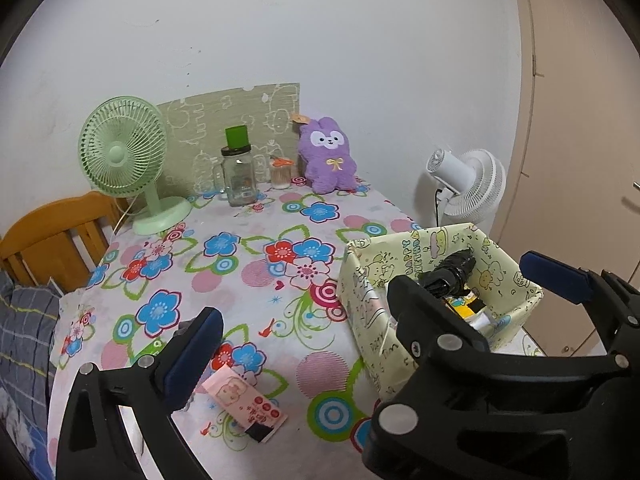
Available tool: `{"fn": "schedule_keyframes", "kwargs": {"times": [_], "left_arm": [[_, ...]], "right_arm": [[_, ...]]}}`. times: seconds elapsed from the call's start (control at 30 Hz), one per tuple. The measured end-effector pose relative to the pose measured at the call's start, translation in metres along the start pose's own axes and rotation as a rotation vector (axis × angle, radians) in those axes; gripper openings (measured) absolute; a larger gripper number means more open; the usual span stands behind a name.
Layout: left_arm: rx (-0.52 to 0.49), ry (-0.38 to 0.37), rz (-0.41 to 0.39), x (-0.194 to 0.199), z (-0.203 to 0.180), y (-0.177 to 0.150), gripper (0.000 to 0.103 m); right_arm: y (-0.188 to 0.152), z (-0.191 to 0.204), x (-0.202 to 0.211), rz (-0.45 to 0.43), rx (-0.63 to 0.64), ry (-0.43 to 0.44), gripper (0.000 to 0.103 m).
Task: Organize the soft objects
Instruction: 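Move both open tools back from the gift box toward the items on the table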
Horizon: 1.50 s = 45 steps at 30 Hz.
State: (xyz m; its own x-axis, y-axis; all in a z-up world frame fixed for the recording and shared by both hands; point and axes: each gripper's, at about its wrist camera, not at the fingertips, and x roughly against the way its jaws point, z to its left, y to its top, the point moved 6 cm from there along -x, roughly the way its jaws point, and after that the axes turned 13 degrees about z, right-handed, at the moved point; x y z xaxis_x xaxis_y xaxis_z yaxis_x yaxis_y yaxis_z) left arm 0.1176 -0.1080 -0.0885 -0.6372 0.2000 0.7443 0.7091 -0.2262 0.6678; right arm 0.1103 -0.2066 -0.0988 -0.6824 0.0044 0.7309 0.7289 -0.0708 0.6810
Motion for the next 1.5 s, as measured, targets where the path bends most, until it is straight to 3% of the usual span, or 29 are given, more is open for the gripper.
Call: {"fn": "schedule_keyframes", "kwargs": {"times": [0.8,1.33,1.5], "left_arm": [[0.055,0.05,-0.005,0.003,0.058,-0.032,0.102],[0.106,0.096,0.066,-0.026,0.103,-0.056,0.101],[0.129,0.114,0.098,-0.035,0.115,-0.065,0.096]], "right_arm": [[-0.021,0.062,-0.014,0.018,0.051,0.067,0.102],[-0.035,0.105,-0.055,0.079,0.096,0.125,0.102],[-0.041,0.116,-0.07,0.111,0.11,0.137,0.102]]}}
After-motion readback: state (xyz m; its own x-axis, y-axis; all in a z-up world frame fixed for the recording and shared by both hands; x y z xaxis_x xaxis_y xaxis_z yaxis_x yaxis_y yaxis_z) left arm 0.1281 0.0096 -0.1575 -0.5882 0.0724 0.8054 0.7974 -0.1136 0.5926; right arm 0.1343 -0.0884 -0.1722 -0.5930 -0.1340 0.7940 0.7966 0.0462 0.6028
